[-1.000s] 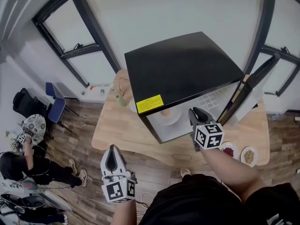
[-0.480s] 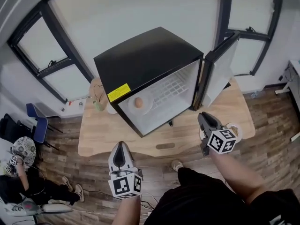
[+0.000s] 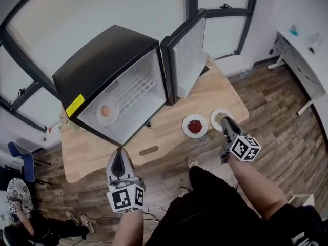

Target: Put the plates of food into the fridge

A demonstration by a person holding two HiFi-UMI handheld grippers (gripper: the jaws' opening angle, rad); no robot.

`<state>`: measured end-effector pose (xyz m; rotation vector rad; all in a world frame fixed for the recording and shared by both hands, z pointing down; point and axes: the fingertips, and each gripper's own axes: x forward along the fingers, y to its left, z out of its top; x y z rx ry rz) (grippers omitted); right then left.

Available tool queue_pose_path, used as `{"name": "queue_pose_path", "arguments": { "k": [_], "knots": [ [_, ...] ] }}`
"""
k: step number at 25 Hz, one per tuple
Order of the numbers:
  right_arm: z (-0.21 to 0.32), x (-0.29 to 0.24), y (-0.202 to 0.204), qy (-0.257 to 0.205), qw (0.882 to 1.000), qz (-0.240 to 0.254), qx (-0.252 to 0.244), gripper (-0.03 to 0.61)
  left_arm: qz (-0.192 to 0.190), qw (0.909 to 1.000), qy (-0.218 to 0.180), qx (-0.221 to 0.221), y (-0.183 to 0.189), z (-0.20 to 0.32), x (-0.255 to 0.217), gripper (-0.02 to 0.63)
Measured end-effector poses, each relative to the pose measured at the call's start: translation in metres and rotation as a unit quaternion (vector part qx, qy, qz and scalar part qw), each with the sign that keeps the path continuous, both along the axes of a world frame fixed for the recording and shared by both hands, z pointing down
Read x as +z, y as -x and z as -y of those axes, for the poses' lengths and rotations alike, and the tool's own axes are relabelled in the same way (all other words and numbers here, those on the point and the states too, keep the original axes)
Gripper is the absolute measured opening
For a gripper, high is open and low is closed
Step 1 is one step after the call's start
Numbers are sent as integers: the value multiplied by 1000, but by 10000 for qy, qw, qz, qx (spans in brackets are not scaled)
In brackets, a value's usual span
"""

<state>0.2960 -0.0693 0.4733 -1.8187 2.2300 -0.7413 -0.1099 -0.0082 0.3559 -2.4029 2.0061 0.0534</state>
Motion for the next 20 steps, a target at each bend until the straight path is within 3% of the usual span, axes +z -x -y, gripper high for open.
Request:
{"name": "queue_pose_path", "arguments": {
  "k": [5, 11, 20],
  "knots": [
    [-21, 34, -50, 342, 9979, 264, 472, 74, 121, 9996, -129, 229, -31, 13, -4, 5],
    [-32, 96, -106, 691, 9880, 871, 1071, 74, 330, 9978, 7, 567, -77, 41, 5, 5],
    [-22, 172, -124, 1399, 9746, 1151, 1319, 100, 673, 9960, 304, 497, -98, 69, 19, 5]
  ]
}}
